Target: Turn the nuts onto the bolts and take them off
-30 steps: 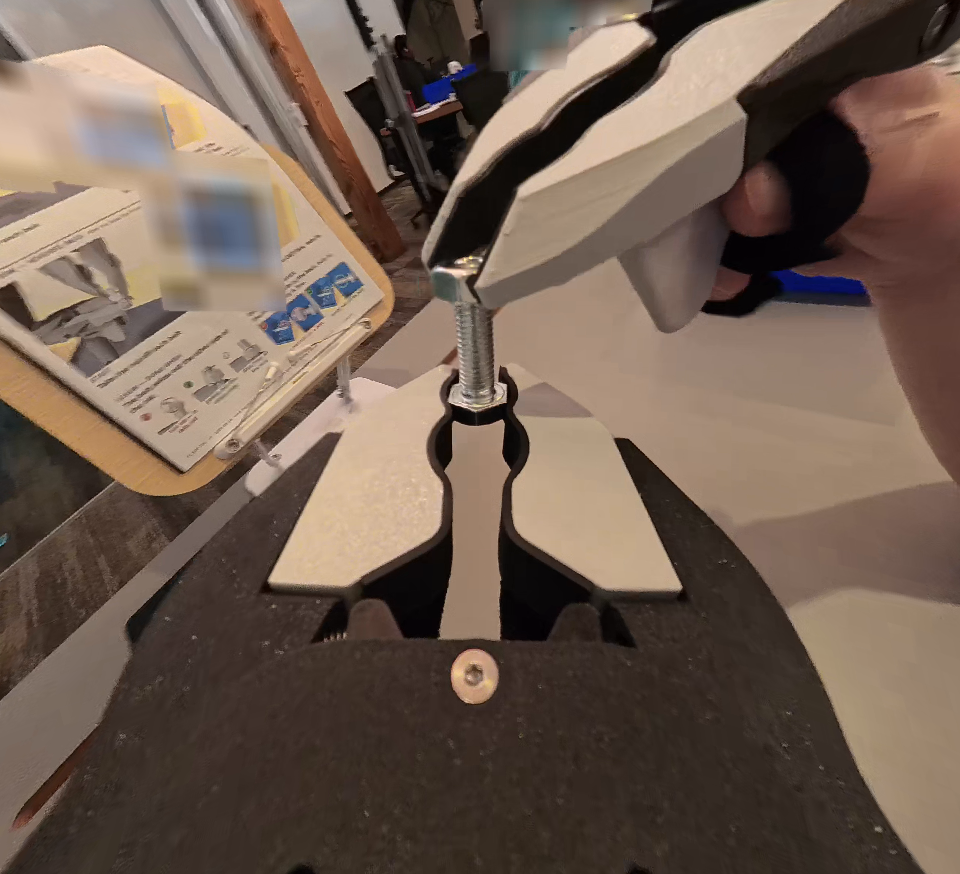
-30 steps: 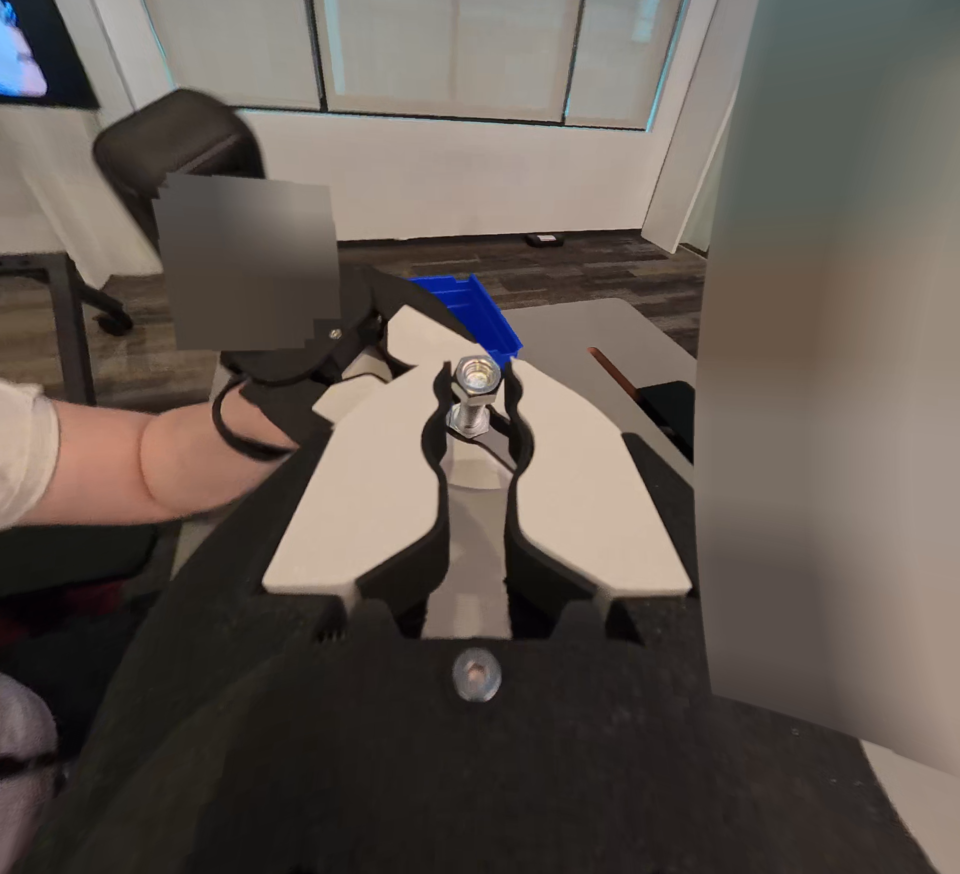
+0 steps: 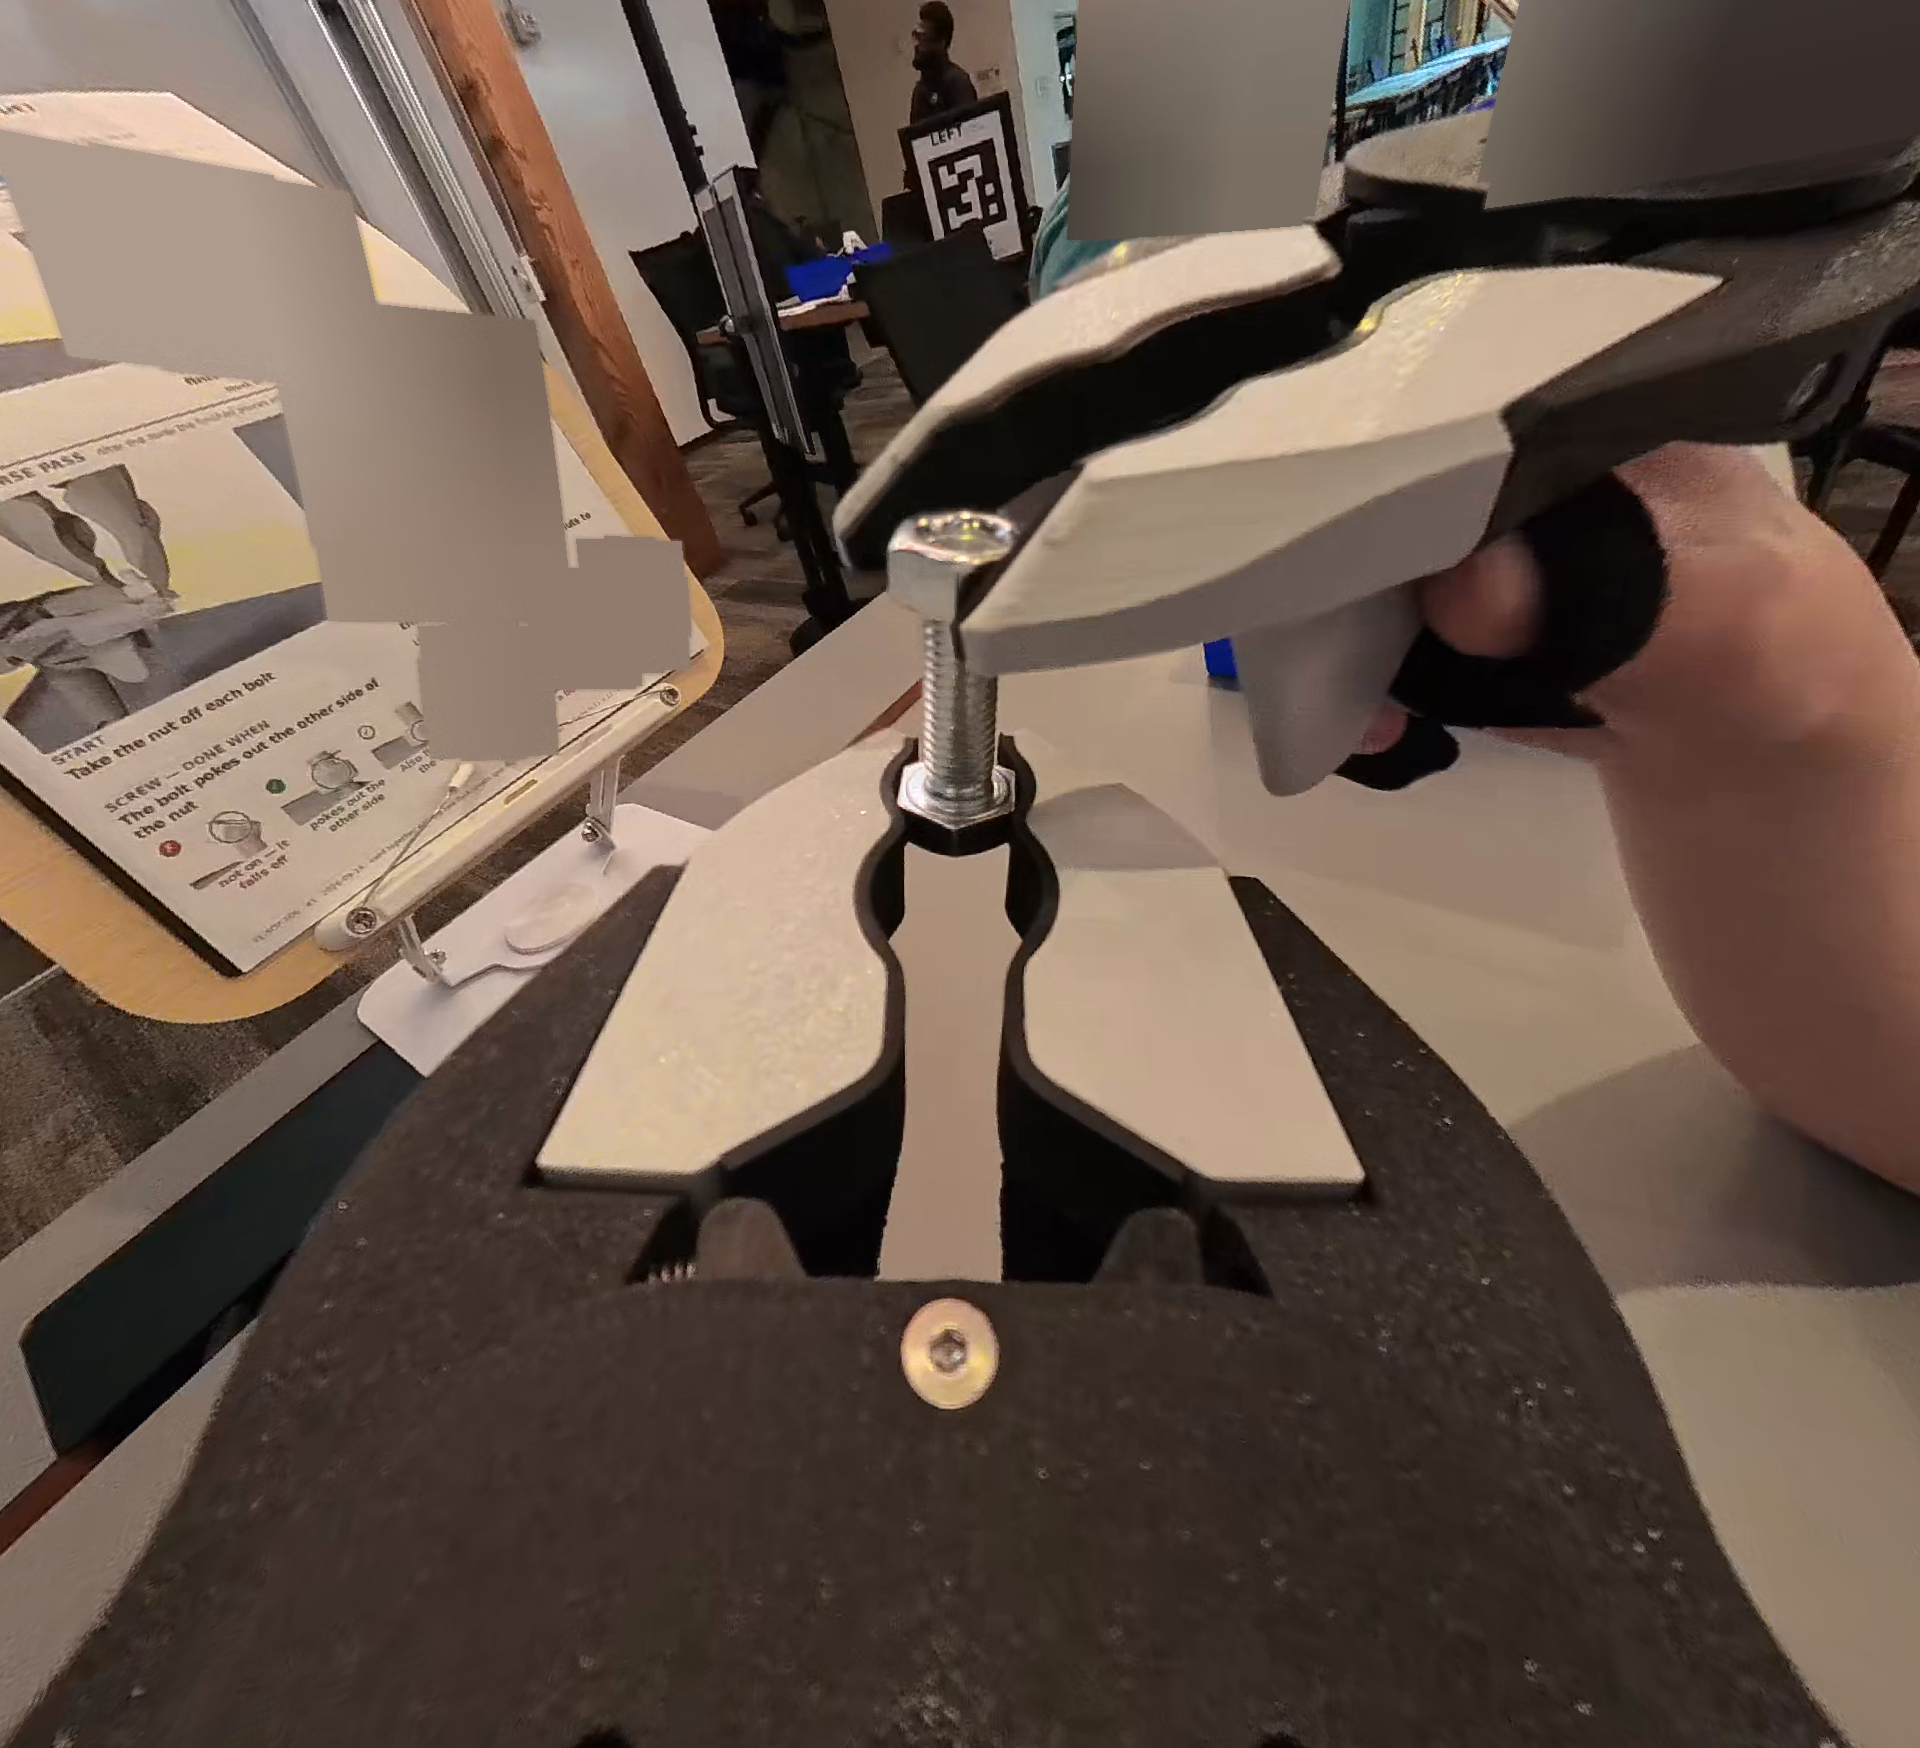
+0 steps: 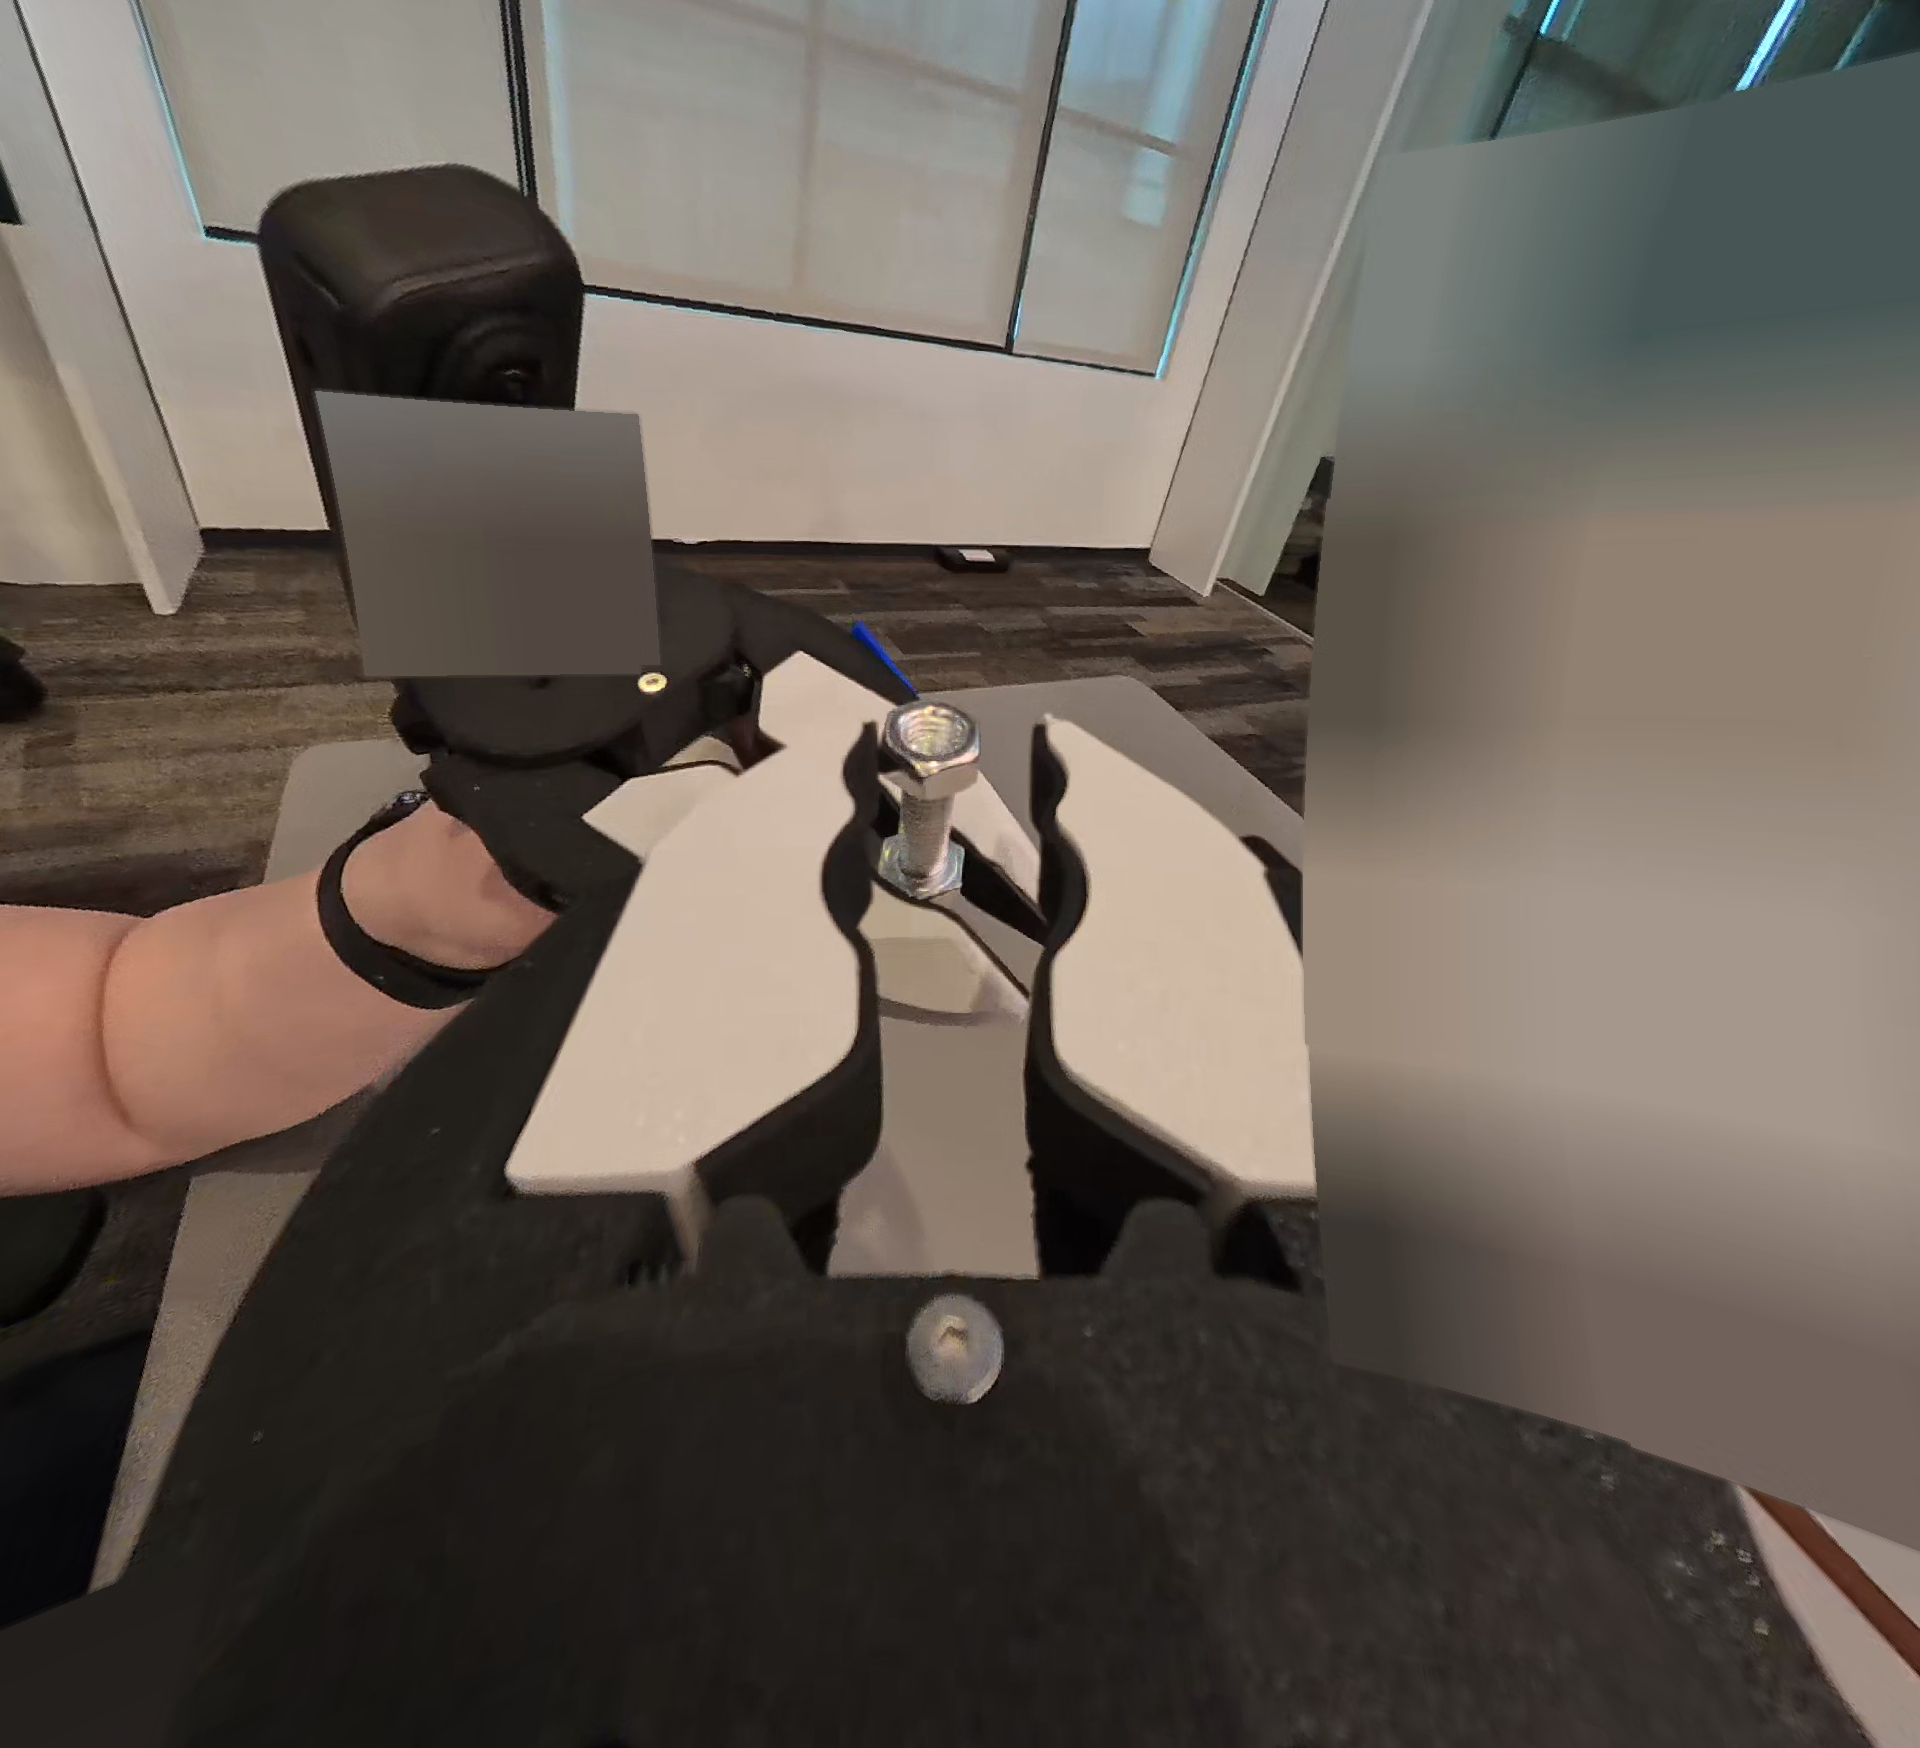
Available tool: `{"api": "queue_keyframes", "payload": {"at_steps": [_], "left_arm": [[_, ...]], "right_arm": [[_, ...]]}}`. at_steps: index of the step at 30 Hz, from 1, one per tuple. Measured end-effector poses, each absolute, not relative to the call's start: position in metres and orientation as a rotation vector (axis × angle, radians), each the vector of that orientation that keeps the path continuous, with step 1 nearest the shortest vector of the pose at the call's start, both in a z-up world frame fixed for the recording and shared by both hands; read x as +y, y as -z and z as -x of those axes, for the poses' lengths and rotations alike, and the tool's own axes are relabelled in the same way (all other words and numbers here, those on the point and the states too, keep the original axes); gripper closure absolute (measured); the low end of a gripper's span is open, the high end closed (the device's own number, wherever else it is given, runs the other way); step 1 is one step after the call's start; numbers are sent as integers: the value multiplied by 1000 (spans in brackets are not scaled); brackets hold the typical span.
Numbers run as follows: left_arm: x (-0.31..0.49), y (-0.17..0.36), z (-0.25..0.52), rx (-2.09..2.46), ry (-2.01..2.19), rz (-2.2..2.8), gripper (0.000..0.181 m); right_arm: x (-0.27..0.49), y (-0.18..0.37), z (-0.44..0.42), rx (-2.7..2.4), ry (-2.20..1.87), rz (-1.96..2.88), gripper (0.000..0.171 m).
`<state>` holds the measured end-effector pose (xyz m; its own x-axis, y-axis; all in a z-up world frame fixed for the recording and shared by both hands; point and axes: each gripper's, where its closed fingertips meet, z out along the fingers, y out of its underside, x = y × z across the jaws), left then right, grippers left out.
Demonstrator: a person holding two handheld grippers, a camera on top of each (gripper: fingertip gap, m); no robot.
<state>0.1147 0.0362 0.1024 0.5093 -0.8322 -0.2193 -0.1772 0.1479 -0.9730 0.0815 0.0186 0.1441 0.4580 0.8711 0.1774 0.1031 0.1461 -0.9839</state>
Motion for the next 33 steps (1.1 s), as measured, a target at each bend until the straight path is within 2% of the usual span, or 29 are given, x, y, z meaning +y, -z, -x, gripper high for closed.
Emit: {"api": "queue_keyframes", "payload": {"at_steps": [2,6,15,23,29,33], "left_arm": [[34,-102,-115,983,606,1366,167],[16,-101,-121,1096,727,1347,167],[-52,-84,-131,1460,1196,1328,167],[-91,-85,-131,1596,1558,1256,167],[-115,-97,-127,1615,1980,1175,167],[-111,-94,-132,1588,1982,1208,167]], "right_arm": [[14,-144,-80,-1000,-728,1316,154],[0,-143,-83,-1163,-726,1207,154],[-50,-132,-94,-1491,-1069,812,153],[-75,-130,-101,-1555,-1385,603,153],[-86,-135,-105,-1512,-1654,425,153],[-81,-133,-111,-1485,-1744,363,153]]}}
